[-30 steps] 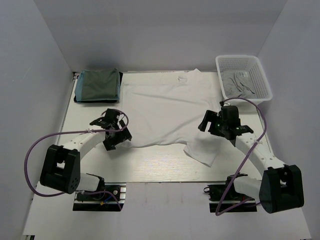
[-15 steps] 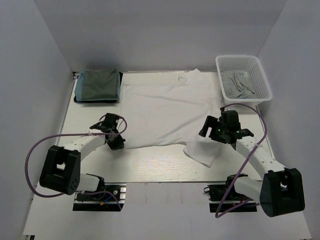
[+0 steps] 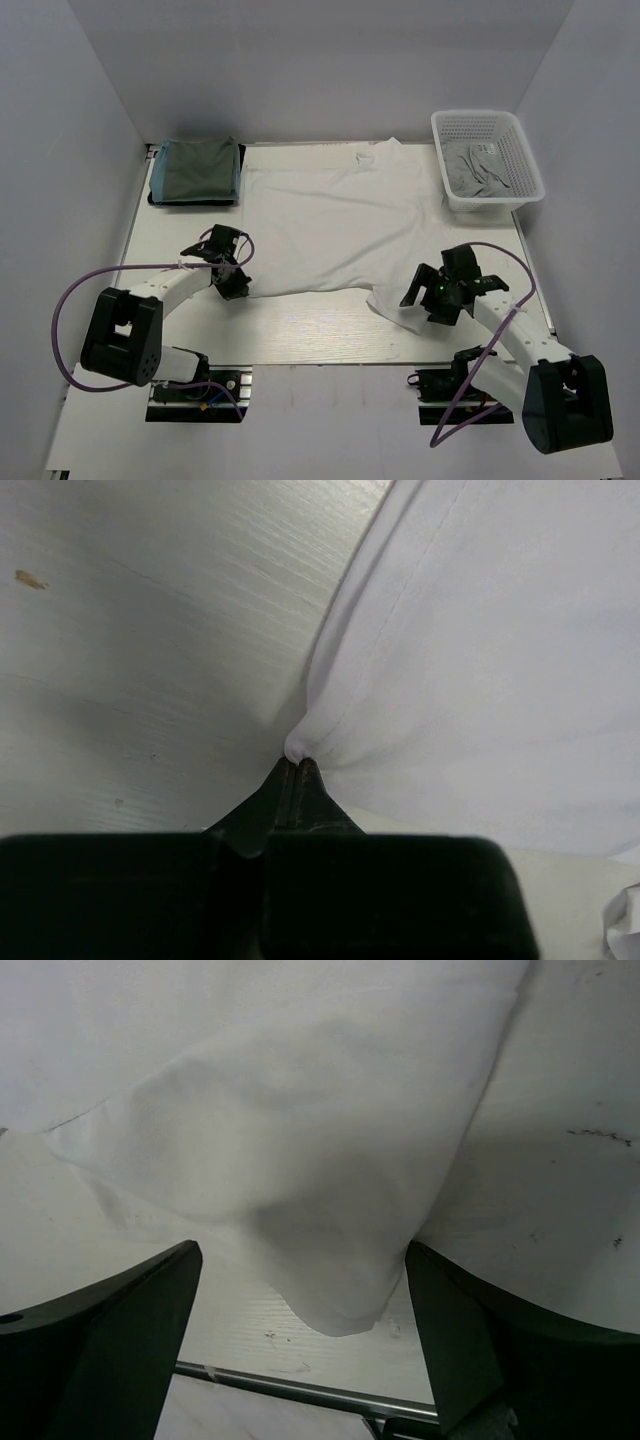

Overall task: Fold and stack the t-shirts
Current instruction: Grap the side of the flattened tshirt closest away from the robot with both arms

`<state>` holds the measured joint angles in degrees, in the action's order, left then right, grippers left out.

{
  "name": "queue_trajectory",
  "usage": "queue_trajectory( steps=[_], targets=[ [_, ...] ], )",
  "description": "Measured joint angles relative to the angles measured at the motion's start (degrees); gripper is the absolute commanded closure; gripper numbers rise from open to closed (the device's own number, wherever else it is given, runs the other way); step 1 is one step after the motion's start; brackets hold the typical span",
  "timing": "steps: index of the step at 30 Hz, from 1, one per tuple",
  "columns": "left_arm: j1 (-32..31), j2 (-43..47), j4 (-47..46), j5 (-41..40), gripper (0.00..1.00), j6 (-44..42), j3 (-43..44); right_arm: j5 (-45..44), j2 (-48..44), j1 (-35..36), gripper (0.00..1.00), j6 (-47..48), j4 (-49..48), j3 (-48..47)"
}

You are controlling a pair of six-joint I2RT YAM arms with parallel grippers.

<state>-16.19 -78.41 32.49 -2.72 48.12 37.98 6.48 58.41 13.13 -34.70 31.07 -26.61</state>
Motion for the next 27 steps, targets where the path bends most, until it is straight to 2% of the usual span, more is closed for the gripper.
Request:
queue_trajectory(
  steps=[5, 11, 12, 14, 17, 20, 22, 27],
  targets=[
    [0.00, 0.04, 0.72, -0.24, 1.00, 0.00, 0.17, 3.56, 1.99, -0.04, 0.21, -0.96, -1.03, -0.15],
    [0.00, 0.04, 1.44, -0.31, 1.00, 0.00, 0.42, 7.23, 4.70, 0.02, 0.23, -1.81, 1.18, -1.38],
    [0.00, 0.00, 1.57, -0.31, 1.00, -0.02, 0.48, 7.61, 4.70, 0.02, 0.27, -1.97, 2.08, -1.38],
    [0.00, -0.09, 1.84, -0.31, 1.00, -0.02, 0.72, 8.79, 4.83, 0.02, 0.27, -2.16, 3.65, -1.09],
    [-0.07, -0.26, 1.90, -0.33, 1.00, -0.02, 0.98, 10.64, 5.20, 0.02, 0.36, -2.36, 5.01, -0.59],
    [-0.07, -0.61, 1.95, -0.31, 1.00, -0.02, 1.09, 10.54, 5.84, 0.02, 0.57, -2.25, 5.70, -0.46],
    [-0.07, -0.68, 1.97, -0.28, 1.00, -0.02, 1.11, 9.27, 5.77, 0.02, 0.99, -2.25, 6.14, -0.09],
    [-0.07, -0.66, 2.25, -0.31, 1.00, -0.02, 1.11, 5.64, 3.69, 0.04, 1.00, -3.91, 6.69, 0.26]
  ],
)
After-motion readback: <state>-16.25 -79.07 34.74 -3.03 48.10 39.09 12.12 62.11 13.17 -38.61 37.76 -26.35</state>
